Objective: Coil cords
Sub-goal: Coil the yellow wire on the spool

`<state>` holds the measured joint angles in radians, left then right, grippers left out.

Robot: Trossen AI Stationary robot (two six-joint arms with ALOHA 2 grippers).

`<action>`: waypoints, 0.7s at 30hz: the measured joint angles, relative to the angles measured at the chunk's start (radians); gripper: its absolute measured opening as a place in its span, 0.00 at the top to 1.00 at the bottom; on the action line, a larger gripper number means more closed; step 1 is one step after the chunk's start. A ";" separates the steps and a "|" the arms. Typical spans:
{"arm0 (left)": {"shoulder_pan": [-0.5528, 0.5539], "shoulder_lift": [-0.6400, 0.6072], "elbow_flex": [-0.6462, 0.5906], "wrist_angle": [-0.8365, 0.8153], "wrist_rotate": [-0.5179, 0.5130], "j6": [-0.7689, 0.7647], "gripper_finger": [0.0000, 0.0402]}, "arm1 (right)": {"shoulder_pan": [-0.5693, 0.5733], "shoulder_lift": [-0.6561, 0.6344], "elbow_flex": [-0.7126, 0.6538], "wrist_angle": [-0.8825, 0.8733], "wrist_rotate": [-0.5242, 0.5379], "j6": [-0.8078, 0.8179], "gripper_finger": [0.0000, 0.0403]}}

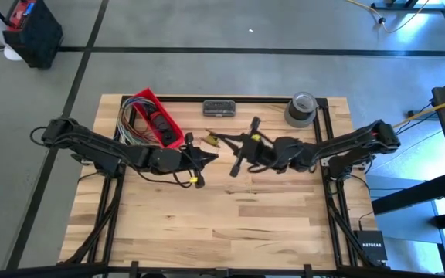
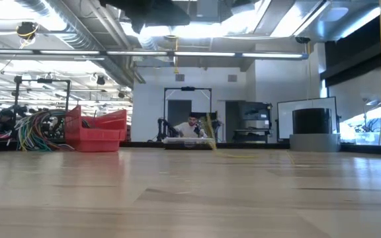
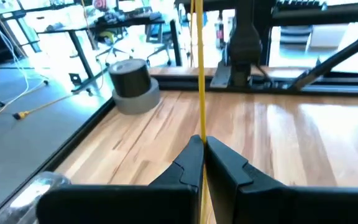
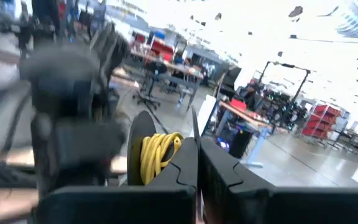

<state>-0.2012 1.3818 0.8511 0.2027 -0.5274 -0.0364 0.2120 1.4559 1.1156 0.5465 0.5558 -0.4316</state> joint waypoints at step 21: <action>0.049 0.005 -0.016 -0.220 0.007 0.006 0.98 | 0.005 -0.280 0.095 -0.032 -0.067 -0.022 0.99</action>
<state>-0.1522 1.3867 0.8355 -0.0173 -0.5206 -0.0303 0.2169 1.1759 1.2105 0.5140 0.4884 -0.4532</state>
